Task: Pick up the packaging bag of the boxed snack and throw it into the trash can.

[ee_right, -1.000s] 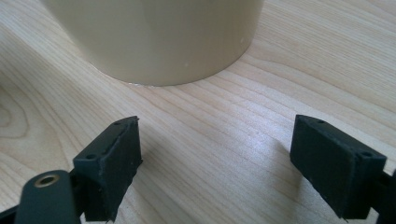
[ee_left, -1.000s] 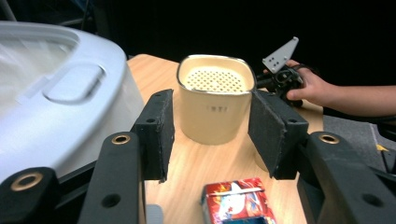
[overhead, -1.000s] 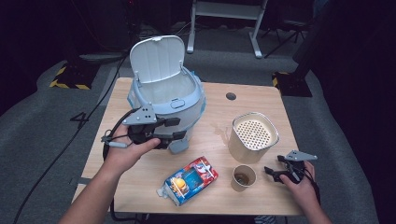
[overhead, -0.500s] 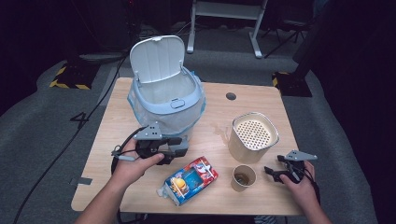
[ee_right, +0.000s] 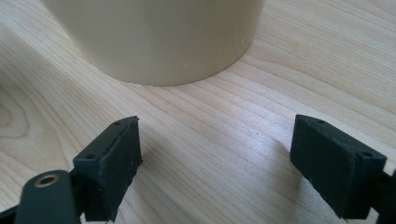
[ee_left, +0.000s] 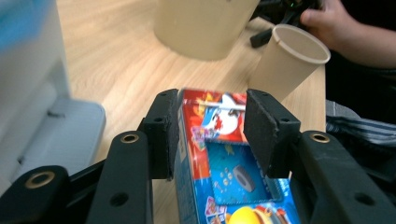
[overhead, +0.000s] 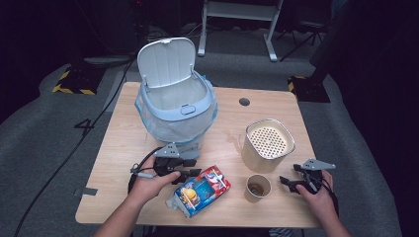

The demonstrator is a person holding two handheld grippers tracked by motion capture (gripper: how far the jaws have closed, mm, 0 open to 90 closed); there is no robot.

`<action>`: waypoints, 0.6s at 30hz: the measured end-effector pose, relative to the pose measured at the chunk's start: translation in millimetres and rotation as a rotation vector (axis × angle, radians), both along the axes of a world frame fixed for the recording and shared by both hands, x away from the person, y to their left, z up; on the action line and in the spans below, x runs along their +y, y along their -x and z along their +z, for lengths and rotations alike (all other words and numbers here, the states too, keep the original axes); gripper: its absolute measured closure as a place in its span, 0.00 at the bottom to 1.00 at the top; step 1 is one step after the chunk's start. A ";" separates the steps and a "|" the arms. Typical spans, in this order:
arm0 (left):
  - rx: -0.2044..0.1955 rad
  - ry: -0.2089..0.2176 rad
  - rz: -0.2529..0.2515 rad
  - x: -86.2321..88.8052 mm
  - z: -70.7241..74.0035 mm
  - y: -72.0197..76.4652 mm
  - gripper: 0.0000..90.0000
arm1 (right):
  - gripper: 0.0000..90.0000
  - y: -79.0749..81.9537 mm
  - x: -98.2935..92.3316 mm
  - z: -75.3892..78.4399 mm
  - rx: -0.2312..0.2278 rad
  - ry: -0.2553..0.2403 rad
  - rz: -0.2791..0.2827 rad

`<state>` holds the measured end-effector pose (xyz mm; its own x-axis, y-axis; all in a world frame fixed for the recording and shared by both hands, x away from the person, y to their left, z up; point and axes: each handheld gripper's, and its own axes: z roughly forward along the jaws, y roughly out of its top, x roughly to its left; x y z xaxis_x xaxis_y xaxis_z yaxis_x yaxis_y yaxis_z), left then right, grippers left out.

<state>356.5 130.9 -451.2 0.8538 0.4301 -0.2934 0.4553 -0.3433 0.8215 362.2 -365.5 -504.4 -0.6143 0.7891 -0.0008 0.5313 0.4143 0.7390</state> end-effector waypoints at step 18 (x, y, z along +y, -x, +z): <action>0.092 -0.095 -0.016 -10.8 -30.1 -10.4 0.72 | 0.18 0.0 0.0 0.0 0.000 0.000 0.000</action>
<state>366.9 120.1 -481.3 0.8320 0.4463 -0.3296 0.5213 -0.4258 0.7395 362.2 -365.5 -504.4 -0.6143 0.7890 -0.0009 0.5313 0.4145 0.7389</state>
